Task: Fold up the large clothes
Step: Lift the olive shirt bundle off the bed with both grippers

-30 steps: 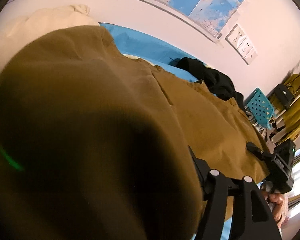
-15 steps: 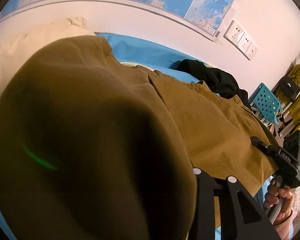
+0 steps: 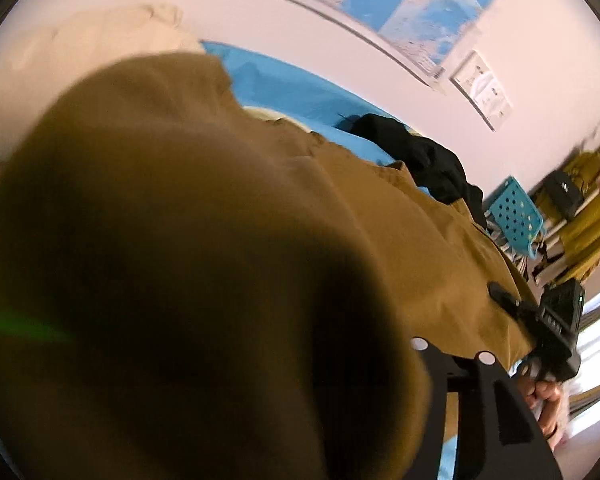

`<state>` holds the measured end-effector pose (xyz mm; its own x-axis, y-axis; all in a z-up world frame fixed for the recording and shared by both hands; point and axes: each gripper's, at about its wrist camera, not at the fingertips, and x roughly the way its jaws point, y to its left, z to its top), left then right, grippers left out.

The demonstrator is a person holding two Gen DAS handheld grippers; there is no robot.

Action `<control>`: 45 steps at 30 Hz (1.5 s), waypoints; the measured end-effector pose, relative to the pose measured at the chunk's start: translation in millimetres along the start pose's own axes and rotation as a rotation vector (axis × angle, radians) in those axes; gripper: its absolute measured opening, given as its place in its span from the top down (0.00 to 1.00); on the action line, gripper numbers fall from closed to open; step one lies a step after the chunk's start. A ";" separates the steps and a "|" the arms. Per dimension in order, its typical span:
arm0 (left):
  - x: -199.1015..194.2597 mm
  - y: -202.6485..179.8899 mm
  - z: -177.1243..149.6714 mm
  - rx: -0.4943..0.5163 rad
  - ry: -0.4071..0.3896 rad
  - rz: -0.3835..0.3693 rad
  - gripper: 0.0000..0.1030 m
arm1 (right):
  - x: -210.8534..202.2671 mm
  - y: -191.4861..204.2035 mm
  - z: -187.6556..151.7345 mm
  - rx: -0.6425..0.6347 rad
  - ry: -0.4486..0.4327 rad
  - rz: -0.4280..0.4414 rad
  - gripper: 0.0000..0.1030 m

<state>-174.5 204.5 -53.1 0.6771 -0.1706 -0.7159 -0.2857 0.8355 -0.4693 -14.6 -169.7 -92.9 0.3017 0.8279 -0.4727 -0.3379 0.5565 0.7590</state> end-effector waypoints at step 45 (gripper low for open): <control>-125.4 -54.4 45.2 0.258 -0.353 0.116 0.78 | -26.4 165.6 43.0 -0.426 -0.172 0.145 0.85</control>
<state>-213.2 204.0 85.6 0.8531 0.0832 -0.5152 -0.2256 0.9490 -0.2203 -40.2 -102.4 64.5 0.3557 0.8955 -0.2674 -0.7114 0.4450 0.5440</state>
